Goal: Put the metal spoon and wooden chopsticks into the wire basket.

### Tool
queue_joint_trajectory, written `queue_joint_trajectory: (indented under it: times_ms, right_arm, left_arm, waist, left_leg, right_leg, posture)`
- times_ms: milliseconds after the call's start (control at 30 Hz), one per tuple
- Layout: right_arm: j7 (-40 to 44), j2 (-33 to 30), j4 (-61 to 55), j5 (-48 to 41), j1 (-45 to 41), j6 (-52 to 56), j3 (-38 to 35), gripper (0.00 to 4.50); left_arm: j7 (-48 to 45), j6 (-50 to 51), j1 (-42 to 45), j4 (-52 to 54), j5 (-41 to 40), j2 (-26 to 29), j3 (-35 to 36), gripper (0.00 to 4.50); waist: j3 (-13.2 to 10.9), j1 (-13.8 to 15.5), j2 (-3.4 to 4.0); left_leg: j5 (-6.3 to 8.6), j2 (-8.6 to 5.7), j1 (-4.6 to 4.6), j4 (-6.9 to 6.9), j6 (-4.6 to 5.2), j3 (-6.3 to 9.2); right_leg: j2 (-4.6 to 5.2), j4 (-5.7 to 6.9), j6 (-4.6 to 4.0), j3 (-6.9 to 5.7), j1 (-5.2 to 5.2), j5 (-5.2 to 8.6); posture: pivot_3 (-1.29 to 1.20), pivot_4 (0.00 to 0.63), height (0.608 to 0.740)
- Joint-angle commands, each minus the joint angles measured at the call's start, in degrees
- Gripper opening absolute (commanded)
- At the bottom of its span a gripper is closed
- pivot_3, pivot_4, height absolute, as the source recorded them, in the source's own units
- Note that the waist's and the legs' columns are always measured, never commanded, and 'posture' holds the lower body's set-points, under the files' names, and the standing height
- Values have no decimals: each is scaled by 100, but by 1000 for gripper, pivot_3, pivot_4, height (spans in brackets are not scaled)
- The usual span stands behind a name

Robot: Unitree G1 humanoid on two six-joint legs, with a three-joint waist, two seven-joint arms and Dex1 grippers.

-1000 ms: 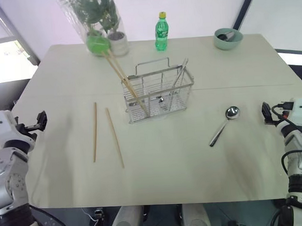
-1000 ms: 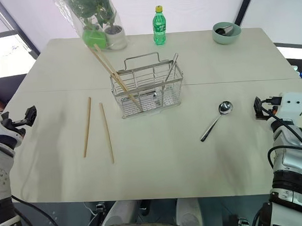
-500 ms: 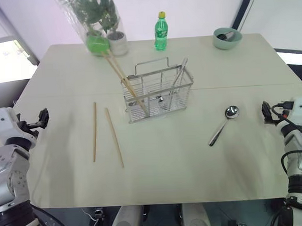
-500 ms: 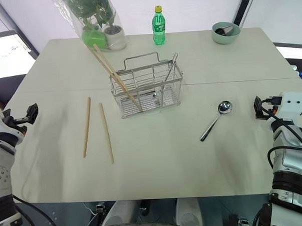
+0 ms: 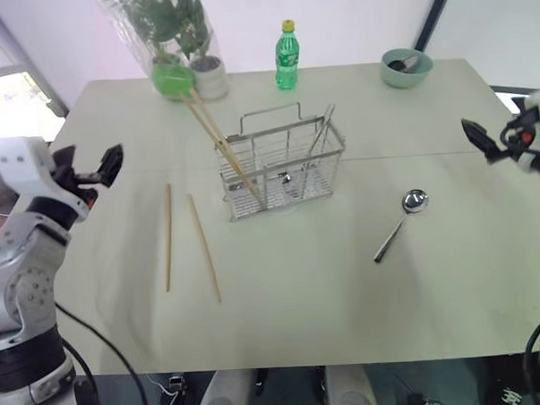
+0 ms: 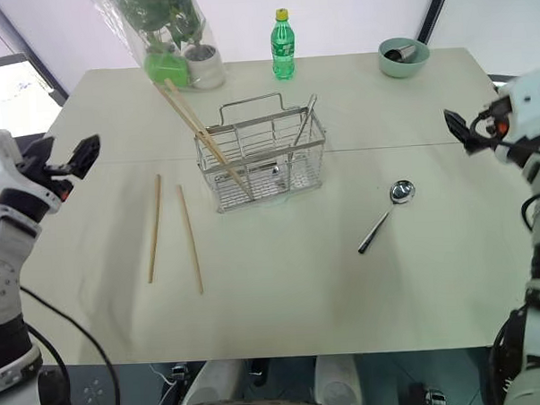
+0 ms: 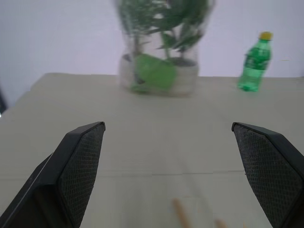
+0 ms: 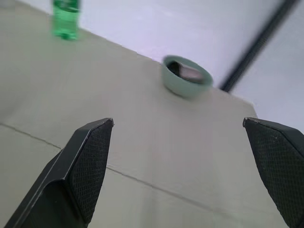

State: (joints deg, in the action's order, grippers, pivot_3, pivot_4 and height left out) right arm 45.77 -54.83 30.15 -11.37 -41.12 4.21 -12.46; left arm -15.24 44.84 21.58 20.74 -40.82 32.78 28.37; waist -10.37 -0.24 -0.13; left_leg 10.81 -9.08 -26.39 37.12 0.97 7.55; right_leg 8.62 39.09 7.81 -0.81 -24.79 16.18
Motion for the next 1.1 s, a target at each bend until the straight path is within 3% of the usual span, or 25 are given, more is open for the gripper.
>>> queue_joint_trajectory:
  times_ms: [33,167,367,633,900,1067,1100]
  right_arm:
    - [779,-165,565,266,-578,-612,392,4495]
    - [2791,-153,1408,1085,-1570,-1946,1689,4495]
    - [3976,65,2769,2108,-2558,-3631,2818,4495]
    - [3831,392,3760,3241,-3015,-5048,3672,4495]
    - [3632,862,4118,3776,-3150,-5421,4003,4495]
    - [3928,1049,4213,3924,-3077,-5678,4181,4495]
    - [4048,1079,4224,3872,-3046,-5713,4156,4248]
  left_arm:
    - [-124,408,309,383,-726,177,64,4500]
    - [-1405,1113,521,1347,-2444,913,-449,4500]
    - [-2038,1185,697,1573,-2867,1440,-1122,4500]
    - [-2441,925,725,1505,-2299,1565,-1808,4500]
    - [-2620,820,662,1588,-2103,1530,-2049,4500]
    - [-2492,796,641,1637,-2006,1475,-2068,4500]
    - [-2455,802,632,1658,-2011,1465,-2056,4500]
  waist:
    - [-1,-41,-3]
    - [-36,-137,1]
    - [-41,-179,0]
    - [-49,-217,-9]
    - [-51,-222,-8]
    - [-50,-215,-9]
    - [-50,-214,-9]
  left_leg:
    - [0,0,1,-2,0,1]
    - [-3,1,-8,1,9,-2]
    - [-1,1,2,-3,-1,-5]
    - [-3,-1,0,-2,-3,-7]
    - [-6,0,2,-3,-7,-6]
    - [-10,0,2,-3,-14,-4]
    - [-10,-1,3,-3,-14,-4]
  right_leg:
    - [0,-1,1,0,1,0]
    - [-1,3,14,2,-14,-9]
    - [-1,4,14,6,-6,-8]
    - [-2,7,-2,14,-12,-2]
    - [-6,19,6,18,-17,-7]
    - [-7,24,11,19,-17,-10]
    - [-7,24,12,18,-16,-10]
  posture:
    - [0,150,684]
    - [0,150,684]
    - [0,150,684]
    - [0,150,684]
    - [0,150,684]
    - [0,150,684]
    - [0,150,684]
